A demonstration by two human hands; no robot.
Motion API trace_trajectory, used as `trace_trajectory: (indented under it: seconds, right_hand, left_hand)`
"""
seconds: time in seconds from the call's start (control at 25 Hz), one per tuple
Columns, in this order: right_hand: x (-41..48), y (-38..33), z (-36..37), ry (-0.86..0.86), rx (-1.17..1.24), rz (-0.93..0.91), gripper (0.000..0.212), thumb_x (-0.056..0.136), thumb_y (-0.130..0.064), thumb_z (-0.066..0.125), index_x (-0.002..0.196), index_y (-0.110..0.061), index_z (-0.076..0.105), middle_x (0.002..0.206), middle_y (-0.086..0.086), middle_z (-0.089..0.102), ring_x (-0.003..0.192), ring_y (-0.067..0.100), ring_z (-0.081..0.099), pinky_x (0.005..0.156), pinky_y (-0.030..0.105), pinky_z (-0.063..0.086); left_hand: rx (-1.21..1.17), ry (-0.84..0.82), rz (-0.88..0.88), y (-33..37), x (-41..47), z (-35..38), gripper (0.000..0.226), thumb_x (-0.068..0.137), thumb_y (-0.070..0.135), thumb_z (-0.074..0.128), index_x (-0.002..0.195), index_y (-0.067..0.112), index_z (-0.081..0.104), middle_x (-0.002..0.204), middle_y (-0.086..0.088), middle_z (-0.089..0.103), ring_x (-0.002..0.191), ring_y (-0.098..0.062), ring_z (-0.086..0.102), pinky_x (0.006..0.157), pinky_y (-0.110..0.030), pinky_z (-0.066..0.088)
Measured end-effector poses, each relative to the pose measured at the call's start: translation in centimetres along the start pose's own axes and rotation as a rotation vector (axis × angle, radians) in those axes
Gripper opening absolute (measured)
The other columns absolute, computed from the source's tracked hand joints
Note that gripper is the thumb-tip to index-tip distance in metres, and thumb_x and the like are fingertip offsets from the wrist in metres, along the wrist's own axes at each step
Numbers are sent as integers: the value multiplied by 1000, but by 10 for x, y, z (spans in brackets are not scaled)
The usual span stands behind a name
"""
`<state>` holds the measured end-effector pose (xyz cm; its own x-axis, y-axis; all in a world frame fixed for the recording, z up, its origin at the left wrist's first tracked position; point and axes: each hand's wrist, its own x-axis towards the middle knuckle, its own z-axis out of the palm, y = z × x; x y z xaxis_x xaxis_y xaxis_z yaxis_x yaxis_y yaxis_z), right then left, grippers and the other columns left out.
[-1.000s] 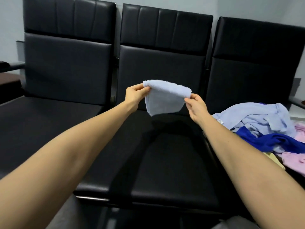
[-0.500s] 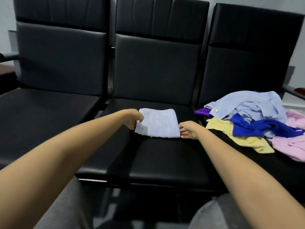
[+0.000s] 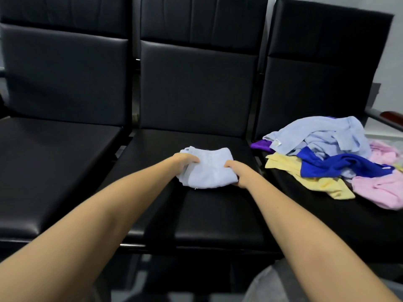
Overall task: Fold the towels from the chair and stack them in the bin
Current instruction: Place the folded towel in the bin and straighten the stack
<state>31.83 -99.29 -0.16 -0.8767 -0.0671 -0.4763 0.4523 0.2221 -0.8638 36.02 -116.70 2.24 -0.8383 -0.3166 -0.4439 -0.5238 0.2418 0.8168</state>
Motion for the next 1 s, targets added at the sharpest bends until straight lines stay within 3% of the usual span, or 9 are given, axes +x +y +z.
trace_trajectory:
  seconds: [0.2,0.36,0.44,0.56,0.68,0.84,0.92,1.0]
  right_hand:
    - [-35,3,-23,-35,93,-30,16,78,-6,43,90,-4,53,90,14,59,83,29,59,75,34,51]
    - [-54,7,-55,87,71,-83,30,71,-9,47,100,-1,51,99,15,55,92,31,56,89,37,48]
    - [-67,10,-74,164,21,-112,19,78,-7,44,93,3,51,92,13,54,87,29,54,89,34,45]
    - [-89,22,-109,201,99,-116,13,68,-11,48,75,0,51,75,12,58,71,29,55,74,30,48]
    - [-118,42,-149,241,208,-109,11,78,-4,41,69,-3,48,47,8,56,58,27,52,55,24,44]
    - [-163,70,-195,277,337,-170,21,76,2,36,77,-7,54,65,12,62,57,28,59,55,24,48]
    - [-186,88,-218,318,345,-139,22,72,2,37,79,-5,57,56,9,65,50,27,62,54,22,49]
    - [-209,108,-241,374,347,-98,19,72,1,37,76,-1,55,52,10,63,57,31,59,58,25,46]
  left_hand:
    - [-46,-237,-85,20,-28,6,39,88,19,63,124,9,53,126,-10,57,120,-32,53,92,-42,45]
    - [-155,-325,-4,30,-44,24,34,92,8,53,126,9,48,131,-13,54,121,-31,52,87,-42,46]
    - [-161,-390,45,35,-55,40,38,94,9,51,132,6,46,133,-14,53,122,-29,52,87,-39,46]
    - [-187,-454,128,40,-72,71,46,91,7,56,135,9,43,132,-12,54,118,-28,55,90,-41,48]
    - [-244,-532,210,45,-94,111,55,88,1,60,135,16,37,127,-7,55,110,-23,58,88,-38,49]
    - [-225,-630,314,54,-133,164,46,87,-4,59,125,14,41,112,-6,59,103,-22,57,85,-36,49]
    - [-204,-652,338,56,-153,194,51,86,-5,58,130,12,40,118,-11,58,102,-24,59,82,-36,51]
    - [-196,-672,351,53,-174,227,48,87,-5,57,128,12,40,118,-12,56,98,-23,58,73,-33,51]
